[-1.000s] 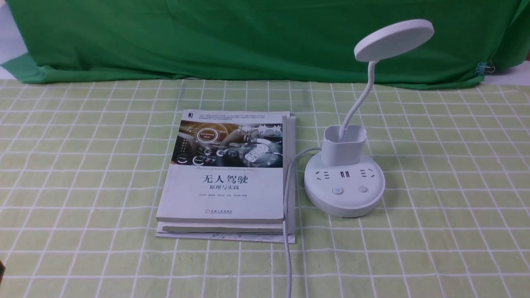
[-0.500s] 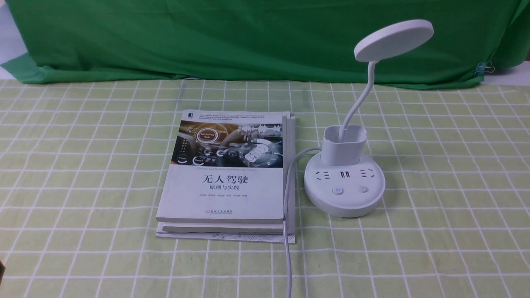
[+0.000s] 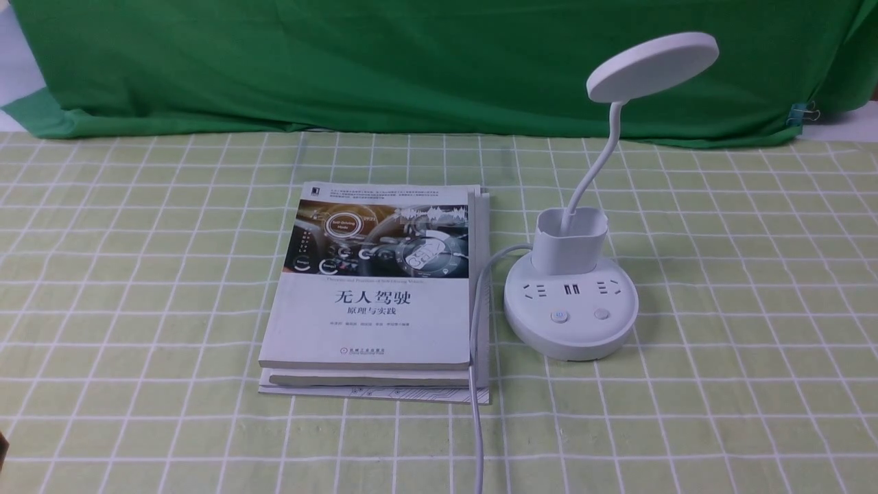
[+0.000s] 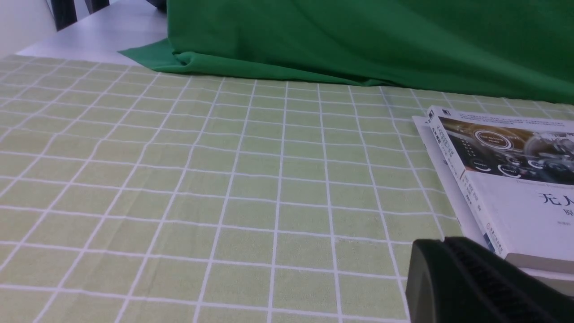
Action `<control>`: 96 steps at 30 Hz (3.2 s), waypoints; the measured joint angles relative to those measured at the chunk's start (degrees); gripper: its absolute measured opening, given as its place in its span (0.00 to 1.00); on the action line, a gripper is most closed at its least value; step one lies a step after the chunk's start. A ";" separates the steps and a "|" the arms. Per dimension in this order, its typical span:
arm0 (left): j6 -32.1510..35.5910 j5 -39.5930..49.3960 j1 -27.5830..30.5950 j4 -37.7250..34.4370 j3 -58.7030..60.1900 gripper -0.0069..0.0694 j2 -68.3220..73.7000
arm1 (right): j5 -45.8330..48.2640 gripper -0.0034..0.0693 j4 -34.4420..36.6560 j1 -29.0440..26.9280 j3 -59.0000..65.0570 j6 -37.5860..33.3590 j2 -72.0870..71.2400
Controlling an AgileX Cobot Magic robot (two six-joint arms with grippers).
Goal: Turn on the table lamp on the green coffee tablecloth with your hand.
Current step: 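Press the button on the base of the white desk lamp with the right gripper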
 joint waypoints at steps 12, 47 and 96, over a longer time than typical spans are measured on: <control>0.00 0.00 0.00 0.00 0.00 0.09 0.00 | 42.12 0.09 -1.01 6.03 -34.87 -24.00 47.13; 0.00 0.00 0.00 0.00 0.00 0.09 0.00 | 30.74 0.09 -1.21 18.45 -67.22 -30.85 103.63; 0.00 0.00 0.00 0.00 0.00 0.09 0.00 | 33.43 0.09 -1.15 18.44 -50.11 -30.27 79.57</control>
